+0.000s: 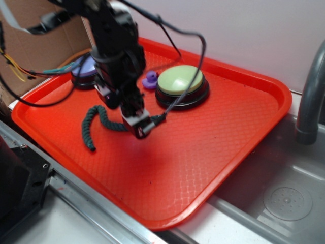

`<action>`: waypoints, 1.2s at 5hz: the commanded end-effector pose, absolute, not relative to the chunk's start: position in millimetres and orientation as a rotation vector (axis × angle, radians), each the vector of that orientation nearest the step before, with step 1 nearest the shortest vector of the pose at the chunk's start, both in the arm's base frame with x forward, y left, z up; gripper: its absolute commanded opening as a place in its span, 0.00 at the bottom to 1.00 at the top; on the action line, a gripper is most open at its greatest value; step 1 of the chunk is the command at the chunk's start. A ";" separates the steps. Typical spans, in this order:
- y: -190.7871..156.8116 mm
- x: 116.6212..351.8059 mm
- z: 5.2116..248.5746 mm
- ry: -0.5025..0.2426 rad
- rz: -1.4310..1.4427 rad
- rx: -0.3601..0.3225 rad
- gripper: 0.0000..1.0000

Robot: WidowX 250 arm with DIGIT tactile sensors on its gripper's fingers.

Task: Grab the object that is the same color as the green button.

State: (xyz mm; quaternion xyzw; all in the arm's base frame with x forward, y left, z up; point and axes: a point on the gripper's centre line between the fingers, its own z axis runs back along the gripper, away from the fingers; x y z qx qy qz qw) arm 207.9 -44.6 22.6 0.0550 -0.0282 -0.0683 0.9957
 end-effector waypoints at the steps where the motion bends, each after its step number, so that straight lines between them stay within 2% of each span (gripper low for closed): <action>1: -40.6 218.2 3.7 -0.032 -0.181 0.030 1.00; 2: -37.9 218.4 -0.1 -0.012 -0.184 0.002 0.00; 4: -39.2 216.0 1.0 -0.015 -0.171 0.026 0.00; 5: -46.0 213.7 8.3 -0.010 -0.248 -0.012 0.00; 6: -49.1 209.8 24.8 -0.028 -0.225 0.015 0.00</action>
